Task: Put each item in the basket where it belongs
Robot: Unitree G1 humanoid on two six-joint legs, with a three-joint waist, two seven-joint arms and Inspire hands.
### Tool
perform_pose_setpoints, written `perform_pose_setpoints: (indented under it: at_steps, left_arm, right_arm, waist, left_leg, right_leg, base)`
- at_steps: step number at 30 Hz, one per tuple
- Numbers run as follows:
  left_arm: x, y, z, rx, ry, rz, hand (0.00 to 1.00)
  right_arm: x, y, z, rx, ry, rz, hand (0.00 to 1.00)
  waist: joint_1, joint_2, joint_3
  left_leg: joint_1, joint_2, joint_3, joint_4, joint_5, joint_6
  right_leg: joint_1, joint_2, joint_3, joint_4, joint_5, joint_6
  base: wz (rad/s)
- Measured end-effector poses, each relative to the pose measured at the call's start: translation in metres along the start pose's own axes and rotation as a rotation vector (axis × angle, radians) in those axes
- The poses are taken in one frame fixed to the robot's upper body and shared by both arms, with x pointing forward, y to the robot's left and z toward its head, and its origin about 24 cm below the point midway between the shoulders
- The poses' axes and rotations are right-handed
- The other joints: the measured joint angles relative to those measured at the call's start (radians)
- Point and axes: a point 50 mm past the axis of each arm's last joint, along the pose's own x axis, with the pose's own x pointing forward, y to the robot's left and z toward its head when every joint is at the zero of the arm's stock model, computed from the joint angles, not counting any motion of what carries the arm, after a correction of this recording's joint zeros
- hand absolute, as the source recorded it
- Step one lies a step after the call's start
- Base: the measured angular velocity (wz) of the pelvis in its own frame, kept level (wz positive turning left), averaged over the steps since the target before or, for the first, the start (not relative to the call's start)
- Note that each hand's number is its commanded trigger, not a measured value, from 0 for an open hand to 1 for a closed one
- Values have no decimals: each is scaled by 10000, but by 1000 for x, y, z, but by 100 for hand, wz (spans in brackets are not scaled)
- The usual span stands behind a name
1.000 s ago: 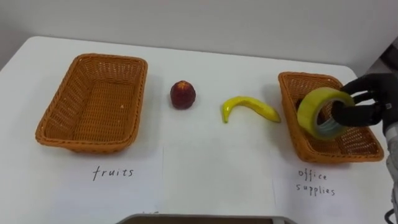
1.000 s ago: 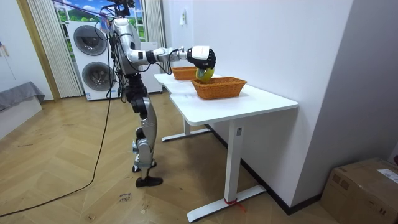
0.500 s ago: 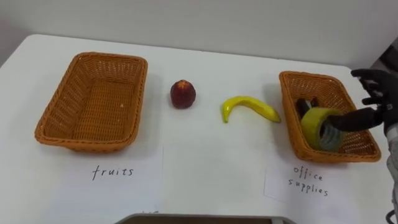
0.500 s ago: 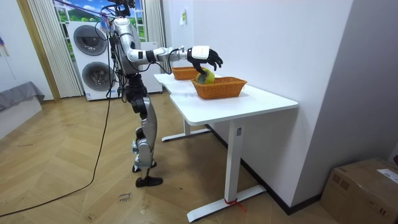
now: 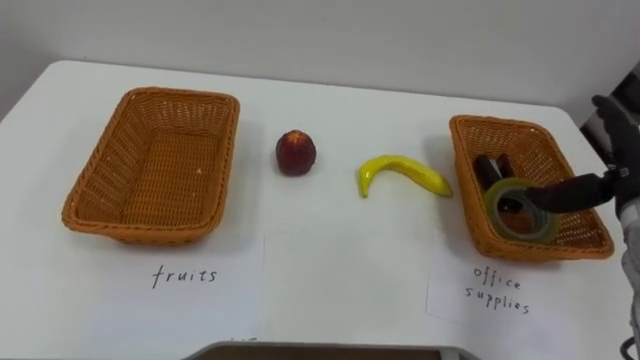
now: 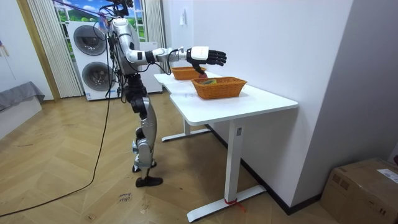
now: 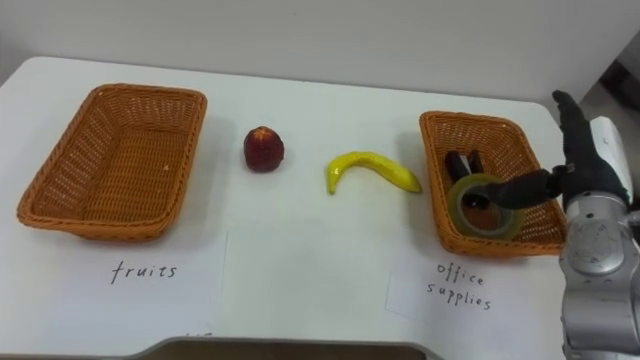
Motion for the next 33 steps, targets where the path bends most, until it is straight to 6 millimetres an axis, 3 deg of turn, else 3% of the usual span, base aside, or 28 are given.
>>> perform_pose_setpoints:
  at_steps: [15, 27, 33]
  left_arm:
    - [0, 0, 0, -2, -1, -6, 0]
    - [0, 1, -1, 19, 13, 8, 0]
    - [0, 1, -2, 18, 58, 11, 0]
  right_arm:
    - [0, 0, 0, -1, -1, 23, 0]
    - [0, -1, 1, -134, -35, -43, 0]
    - [-2, -12, 18, -189, -777, -449, 0]
  waist:
    - [-1, -71, -22]
    - [-25, -250, 10]
    - [-36, -236, 4]
  left_leg:
    - [0, -6, 0, -12, 0, 0]
    - [-15, -15, 1, -16, -2, 3]
    - [-31, -17, 8, -26, -10, 15]
  right_leg:
    - [-7, -1, 22, -27, -5, 1]
    - [-24, 5, 60, -36, -19, 15]
    - [-41, 3, 67, -28, -24, 23]
  base:
    - [0]
    - [0]
    - [0]
